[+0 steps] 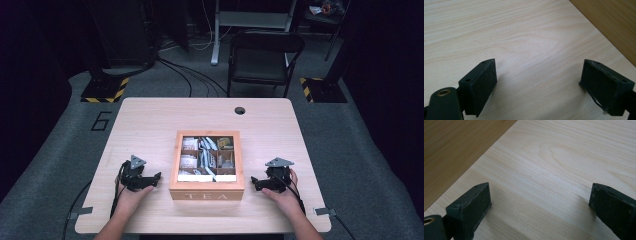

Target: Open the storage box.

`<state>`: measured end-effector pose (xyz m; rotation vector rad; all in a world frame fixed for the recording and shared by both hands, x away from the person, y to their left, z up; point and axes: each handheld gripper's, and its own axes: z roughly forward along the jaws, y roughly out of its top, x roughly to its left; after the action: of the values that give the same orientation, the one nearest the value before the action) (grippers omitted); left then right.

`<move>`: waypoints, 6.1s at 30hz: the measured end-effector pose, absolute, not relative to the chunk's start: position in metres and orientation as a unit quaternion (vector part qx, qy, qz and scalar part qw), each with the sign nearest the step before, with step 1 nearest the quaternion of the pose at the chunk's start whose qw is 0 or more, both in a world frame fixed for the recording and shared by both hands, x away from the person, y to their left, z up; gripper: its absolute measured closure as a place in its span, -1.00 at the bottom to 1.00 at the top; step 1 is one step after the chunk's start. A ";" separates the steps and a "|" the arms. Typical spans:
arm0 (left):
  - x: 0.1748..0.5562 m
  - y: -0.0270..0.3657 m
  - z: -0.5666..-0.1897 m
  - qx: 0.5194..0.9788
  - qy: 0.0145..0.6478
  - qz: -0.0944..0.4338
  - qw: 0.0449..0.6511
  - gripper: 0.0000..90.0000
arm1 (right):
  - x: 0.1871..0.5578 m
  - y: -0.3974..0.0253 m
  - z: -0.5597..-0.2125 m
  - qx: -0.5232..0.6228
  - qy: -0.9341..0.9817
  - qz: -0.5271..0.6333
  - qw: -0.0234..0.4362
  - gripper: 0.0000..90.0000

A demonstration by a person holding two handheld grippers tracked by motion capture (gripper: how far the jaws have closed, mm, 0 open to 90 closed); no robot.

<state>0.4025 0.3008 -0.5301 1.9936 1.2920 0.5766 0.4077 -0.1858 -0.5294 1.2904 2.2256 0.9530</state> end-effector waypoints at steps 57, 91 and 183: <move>0.385 0.298 -0.506 0.777 0.473 0.176 0.376 -0.17 | 0.399 -0.186 -0.510 0.444 0.795 0.369 0.187 -0.09; 0.362 0.279 -0.464 0.798 0.416 0.161 0.405 -0.03 | 0.375 -0.184 -0.468 0.403 0.802 0.388 0.209 -0.06; 0.328 0.236 -0.465 0.834 0.348 0.139 0.405 -0.05 | 0.336 -0.128 -0.468 0.319 0.841 0.413 0.142 -0.03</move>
<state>0.3281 0.2360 -0.4653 2.1055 0.8781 0.3504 0.3356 -0.1283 -0.4681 0.9192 2.4275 1.1908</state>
